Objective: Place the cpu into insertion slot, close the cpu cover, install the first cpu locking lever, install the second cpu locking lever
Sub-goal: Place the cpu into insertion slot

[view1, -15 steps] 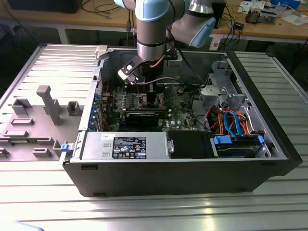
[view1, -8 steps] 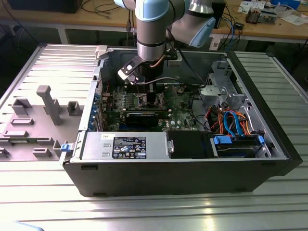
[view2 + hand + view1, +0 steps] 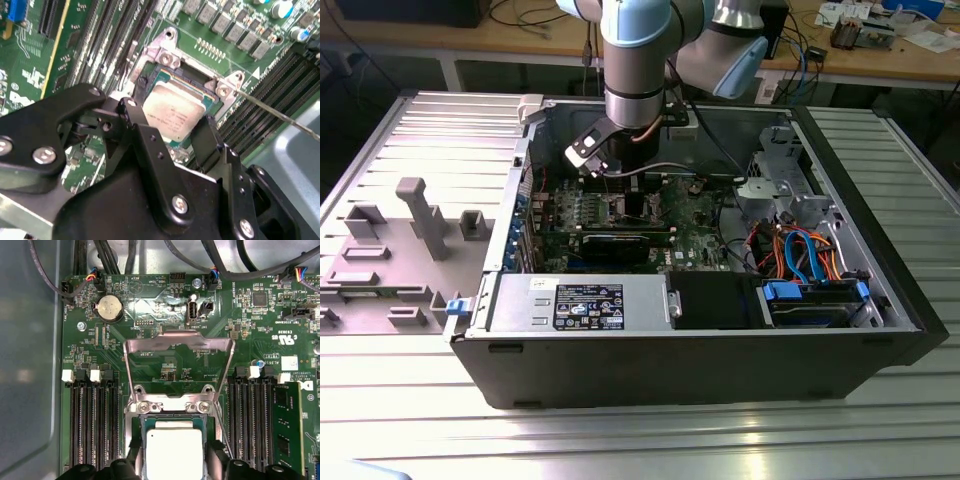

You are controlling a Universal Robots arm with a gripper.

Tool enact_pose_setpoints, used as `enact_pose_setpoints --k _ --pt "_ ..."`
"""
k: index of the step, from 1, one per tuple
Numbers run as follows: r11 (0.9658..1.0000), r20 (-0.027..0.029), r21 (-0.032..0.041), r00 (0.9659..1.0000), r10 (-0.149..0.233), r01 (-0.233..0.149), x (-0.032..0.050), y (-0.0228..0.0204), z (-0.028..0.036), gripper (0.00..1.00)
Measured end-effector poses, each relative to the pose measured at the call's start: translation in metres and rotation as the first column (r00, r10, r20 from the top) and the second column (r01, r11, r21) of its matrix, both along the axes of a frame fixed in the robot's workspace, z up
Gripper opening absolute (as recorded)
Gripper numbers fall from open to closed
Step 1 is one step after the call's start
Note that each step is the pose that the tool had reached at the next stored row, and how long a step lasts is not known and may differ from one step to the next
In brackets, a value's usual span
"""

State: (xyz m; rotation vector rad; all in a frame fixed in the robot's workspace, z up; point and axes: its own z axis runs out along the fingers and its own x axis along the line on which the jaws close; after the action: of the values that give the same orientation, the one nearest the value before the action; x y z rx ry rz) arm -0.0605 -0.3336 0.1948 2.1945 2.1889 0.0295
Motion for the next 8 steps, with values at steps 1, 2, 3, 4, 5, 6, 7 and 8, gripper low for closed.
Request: enact_pose_setpoints --k 1,2,3,4,5,6,7,8 --pt "1.0000 -0.0003 -0.0004 1.0000 0.000 0.000 0.0000 0.0000 0.0001 0.62" --pt "1.0000 -0.0004 -0.0006 1.0000 0.000 0.000 -0.0001 -0.0001 0.0001 0.62" --pt "1.0000 -0.0005 -0.0008 1.0000 0.000 0.000 -0.0001 -0.0001 0.0002 0.62" --pt "1.0000 -0.0005 -0.0008 1.0000 0.000 0.000 -0.0001 -0.0001 0.0002 0.62" --pt "1.0000 -0.0006 -0.0009 1.0000 0.000 0.000 -0.0001 -0.0001 0.0002 0.62" --pt "1.0000 -0.0005 -0.0009 1.0000 0.000 0.000 -0.0001 -0.0001 0.0002 0.62" --pt "1.0000 -0.0005 -0.0009 1.0000 0.000 0.000 -0.0001 -0.0002 0.0008 0.62" --pt "1.0000 -0.0004 -0.0007 1.0000 0.000 0.000 -0.0001 -0.0001 0.0018 0.62"
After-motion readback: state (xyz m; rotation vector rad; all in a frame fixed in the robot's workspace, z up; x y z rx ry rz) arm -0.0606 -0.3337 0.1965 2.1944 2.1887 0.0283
